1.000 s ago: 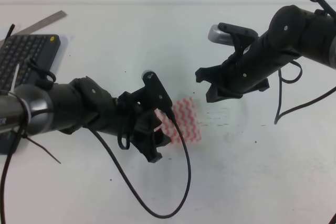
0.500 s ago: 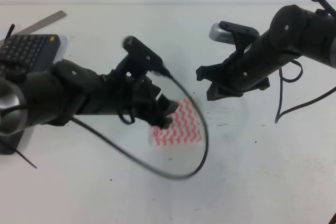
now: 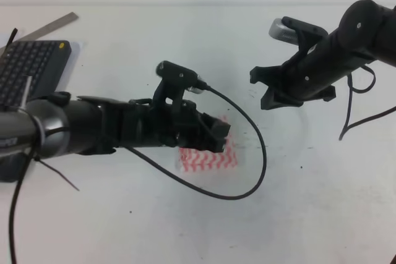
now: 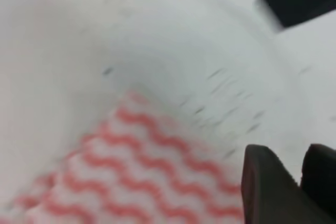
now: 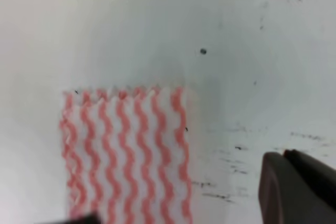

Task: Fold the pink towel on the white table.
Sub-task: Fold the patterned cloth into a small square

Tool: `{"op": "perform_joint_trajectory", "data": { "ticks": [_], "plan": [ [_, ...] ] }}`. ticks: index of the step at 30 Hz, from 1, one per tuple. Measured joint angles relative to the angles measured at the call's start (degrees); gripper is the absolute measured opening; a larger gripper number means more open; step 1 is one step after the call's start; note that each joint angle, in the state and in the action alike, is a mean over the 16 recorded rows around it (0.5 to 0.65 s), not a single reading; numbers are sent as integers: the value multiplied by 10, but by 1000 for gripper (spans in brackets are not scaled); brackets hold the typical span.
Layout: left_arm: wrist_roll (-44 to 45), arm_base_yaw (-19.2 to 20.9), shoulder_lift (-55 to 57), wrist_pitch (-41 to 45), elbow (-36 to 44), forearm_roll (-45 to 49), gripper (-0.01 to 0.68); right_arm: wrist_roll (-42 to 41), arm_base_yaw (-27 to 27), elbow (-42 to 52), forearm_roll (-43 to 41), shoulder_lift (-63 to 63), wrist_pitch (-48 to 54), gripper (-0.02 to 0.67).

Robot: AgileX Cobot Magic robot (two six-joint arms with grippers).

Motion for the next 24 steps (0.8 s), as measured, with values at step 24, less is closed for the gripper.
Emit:
{"op": "perform_joint_trajectory", "data": {
  "ticks": [24],
  "plan": [
    [-115,0,47,-35,-6,104,132,0,-1,0,1,2,-3,-19]
  ]
}}
